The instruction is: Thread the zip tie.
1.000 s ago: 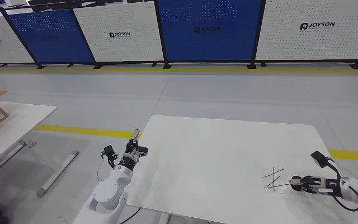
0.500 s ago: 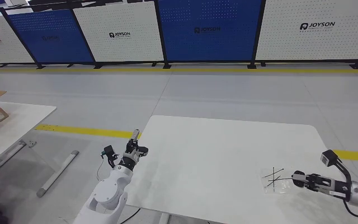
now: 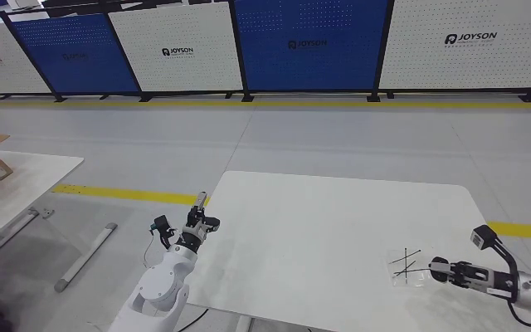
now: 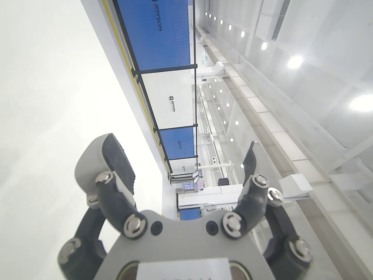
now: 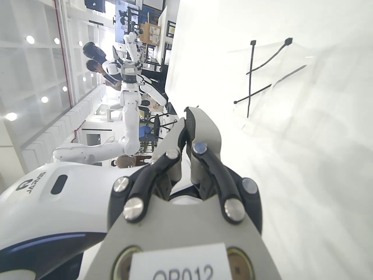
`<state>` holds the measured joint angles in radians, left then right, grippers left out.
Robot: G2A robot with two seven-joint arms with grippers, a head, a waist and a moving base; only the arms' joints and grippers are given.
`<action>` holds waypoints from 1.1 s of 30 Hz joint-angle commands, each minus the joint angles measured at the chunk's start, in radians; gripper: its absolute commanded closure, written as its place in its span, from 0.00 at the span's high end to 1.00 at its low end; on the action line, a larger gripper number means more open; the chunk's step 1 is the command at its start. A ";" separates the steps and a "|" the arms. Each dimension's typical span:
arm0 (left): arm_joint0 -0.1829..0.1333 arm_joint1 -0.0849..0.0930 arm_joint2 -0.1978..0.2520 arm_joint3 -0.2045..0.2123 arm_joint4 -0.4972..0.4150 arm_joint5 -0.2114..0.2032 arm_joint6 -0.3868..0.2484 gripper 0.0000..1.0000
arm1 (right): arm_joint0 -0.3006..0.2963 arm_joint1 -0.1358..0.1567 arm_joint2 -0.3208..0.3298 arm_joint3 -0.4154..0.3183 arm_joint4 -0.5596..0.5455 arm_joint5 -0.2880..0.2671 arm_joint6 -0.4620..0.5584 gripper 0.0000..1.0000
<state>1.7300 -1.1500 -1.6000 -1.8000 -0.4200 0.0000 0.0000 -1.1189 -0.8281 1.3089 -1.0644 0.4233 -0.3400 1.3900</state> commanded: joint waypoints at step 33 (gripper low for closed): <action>0.000 0.000 0.000 0.000 0.000 0.000 0.000 1.00 | -0.153 0.007 0.105 -0.211 0.122 0.000 0.000 0.00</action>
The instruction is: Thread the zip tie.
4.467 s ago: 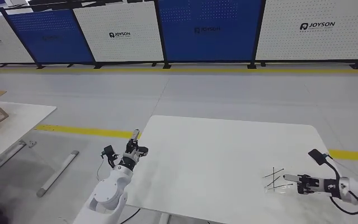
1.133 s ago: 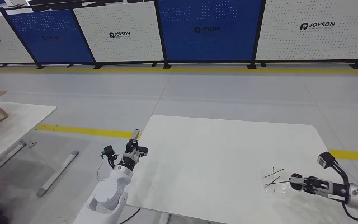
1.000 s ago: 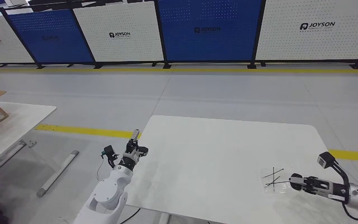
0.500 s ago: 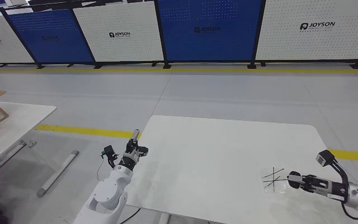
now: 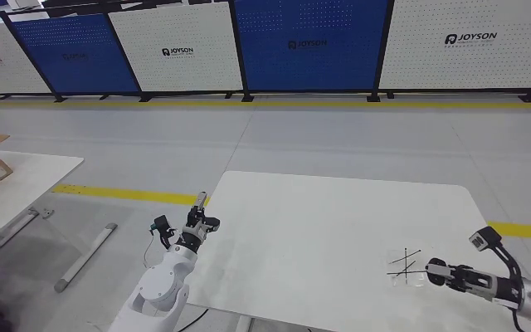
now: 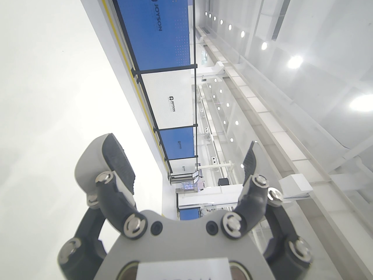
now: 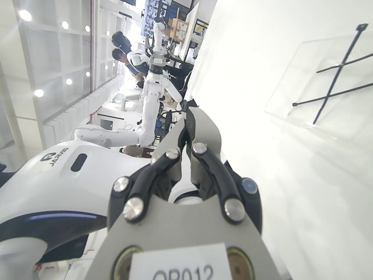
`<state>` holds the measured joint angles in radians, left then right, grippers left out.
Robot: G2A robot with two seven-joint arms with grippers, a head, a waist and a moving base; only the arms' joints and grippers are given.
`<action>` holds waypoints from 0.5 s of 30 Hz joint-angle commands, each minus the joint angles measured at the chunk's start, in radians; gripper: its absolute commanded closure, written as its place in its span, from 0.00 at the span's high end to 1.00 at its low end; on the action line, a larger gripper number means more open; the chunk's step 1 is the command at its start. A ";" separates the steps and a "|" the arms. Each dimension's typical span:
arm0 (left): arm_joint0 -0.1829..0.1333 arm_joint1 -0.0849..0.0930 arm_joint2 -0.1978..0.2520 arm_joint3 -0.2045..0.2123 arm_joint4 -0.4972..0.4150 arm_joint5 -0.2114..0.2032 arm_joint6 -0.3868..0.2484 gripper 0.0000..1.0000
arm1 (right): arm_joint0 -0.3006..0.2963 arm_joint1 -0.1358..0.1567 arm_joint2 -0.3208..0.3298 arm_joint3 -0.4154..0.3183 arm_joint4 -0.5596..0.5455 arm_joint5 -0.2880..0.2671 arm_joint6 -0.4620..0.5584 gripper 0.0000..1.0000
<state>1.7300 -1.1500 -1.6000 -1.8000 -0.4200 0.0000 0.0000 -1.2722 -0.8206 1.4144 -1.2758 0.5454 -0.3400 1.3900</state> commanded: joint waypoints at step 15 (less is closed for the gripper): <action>0.000 0.000 0.000 0.000 0.000 0.000 0.000 1.00 | -0.164 -0.070 0.067 -0.229 0.214 0.000 -0.114 0.00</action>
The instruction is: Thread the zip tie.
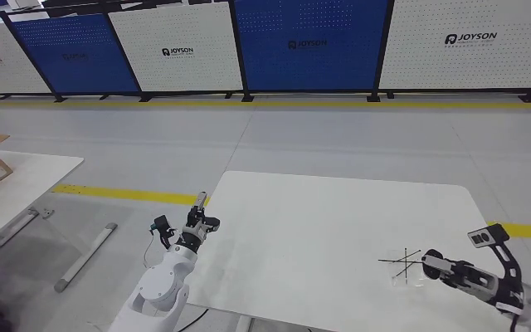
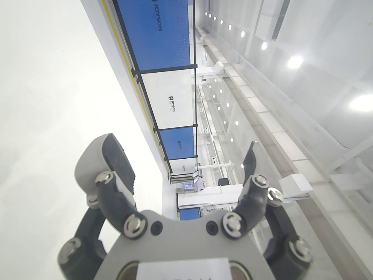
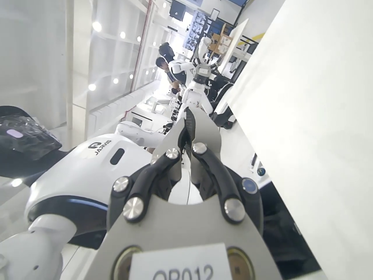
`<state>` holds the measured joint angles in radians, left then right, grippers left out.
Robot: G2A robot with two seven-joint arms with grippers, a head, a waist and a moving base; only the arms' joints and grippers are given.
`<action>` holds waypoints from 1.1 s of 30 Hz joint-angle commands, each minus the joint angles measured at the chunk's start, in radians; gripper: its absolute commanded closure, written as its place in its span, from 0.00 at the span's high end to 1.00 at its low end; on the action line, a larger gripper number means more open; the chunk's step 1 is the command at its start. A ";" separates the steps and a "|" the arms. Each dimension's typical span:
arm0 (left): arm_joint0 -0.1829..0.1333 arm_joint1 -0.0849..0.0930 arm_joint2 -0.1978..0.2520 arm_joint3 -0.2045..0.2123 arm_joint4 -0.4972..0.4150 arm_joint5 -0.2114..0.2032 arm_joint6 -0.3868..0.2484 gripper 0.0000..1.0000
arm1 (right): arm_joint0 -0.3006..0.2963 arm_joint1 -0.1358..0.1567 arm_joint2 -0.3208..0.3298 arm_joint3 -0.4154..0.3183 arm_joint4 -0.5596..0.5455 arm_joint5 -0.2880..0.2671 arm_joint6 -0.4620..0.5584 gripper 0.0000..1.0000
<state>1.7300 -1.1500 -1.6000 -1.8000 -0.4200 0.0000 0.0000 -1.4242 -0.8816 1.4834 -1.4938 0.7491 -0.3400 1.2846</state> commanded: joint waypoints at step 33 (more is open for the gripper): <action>0.000 0.000 0.000 0.000 0.000 0.000 0.000 1.00 | -0.123 -0.079 0.049 -0.204 -0.063 0.000 -0.173 0.00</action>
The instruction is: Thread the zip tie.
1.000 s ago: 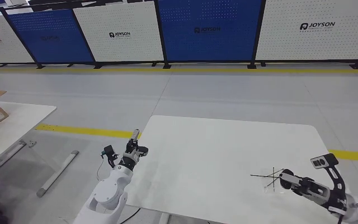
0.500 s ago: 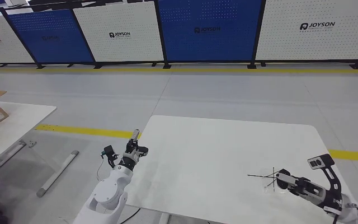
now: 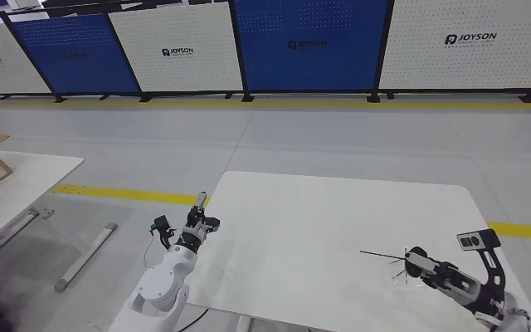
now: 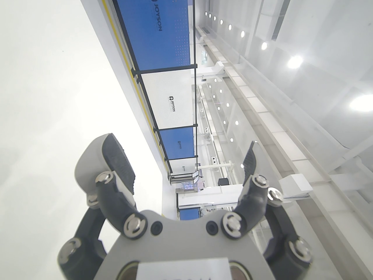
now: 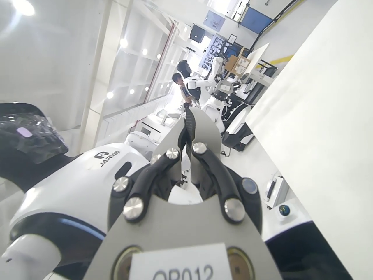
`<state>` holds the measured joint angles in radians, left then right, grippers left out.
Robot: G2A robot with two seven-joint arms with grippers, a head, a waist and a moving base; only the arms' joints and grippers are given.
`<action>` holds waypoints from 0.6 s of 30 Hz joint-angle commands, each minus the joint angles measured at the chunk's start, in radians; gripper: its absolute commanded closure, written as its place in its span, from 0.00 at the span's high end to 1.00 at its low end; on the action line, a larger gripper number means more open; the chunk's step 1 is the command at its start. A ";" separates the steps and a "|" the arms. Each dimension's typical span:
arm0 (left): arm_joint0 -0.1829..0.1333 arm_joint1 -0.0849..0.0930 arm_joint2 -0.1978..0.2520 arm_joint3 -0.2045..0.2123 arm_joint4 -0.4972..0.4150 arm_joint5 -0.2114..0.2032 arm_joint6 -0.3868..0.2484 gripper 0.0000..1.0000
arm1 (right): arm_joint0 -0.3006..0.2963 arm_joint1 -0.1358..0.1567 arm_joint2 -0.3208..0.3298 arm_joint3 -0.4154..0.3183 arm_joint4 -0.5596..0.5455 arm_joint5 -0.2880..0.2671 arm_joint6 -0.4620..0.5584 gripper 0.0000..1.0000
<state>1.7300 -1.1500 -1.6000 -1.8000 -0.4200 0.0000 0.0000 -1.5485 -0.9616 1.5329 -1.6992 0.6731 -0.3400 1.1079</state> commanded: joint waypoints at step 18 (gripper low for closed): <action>-0.061 -0.001 0.082 -0.004 0.118 -0.052 -0.156 1.00 | 0.001 0.001 0.000 0.002 0.013 0.000 0.003 0.00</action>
<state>1.6773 -1.1511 -1.5362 -1.8150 -0.3195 -0.0479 -0.1254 -1.5475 -0.9610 1.5326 -1.6977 0.6865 -0.3400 1.1112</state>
